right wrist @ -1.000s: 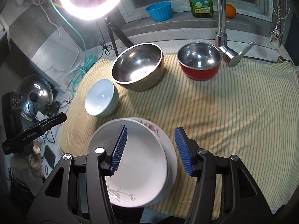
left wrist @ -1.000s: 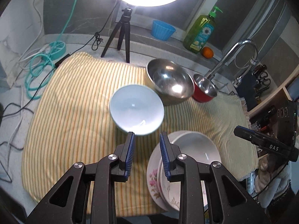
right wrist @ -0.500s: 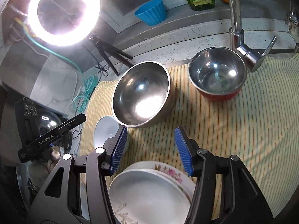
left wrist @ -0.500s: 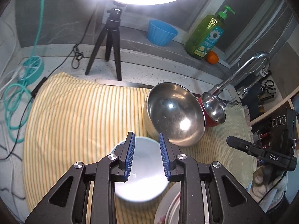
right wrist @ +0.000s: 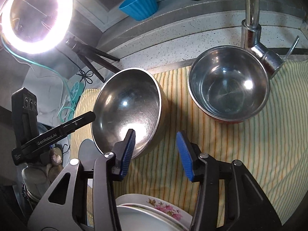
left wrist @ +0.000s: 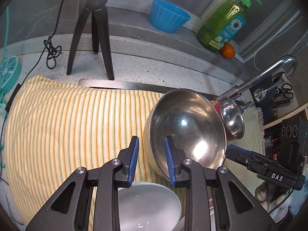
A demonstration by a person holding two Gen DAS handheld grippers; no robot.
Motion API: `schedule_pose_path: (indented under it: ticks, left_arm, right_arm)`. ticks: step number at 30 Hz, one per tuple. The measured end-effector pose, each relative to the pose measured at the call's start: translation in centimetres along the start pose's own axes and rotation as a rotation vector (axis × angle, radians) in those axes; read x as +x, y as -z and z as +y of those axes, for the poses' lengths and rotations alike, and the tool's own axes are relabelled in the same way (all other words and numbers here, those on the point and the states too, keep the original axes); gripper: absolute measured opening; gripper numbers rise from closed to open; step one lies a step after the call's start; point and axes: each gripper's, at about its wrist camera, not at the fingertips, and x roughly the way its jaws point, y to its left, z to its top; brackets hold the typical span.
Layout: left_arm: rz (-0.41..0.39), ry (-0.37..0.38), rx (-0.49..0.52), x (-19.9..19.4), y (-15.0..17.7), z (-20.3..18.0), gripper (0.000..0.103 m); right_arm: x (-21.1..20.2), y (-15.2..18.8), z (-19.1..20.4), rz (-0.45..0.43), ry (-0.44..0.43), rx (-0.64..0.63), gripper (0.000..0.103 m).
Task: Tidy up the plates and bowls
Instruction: 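Close the left tool on the rim of the large steel bowl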
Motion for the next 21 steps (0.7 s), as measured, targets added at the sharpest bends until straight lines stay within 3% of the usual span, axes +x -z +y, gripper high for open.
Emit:
schedule_pose_path:
  ticks: [7,21]
  left_arm:
    - [0.025,0.013,0.005,1.2,-0.4,0.1,0.025]
    - [0.003,-0.003,0.036,0.8,-0.7,-0.8,0.025]
  right_arm:
    - [1.7,-0.6,0.4,0.029,0.009,-0.015,0.023]
    - [1.8,-0.7,0.8,0.020,0.041,-0.038,0.019]
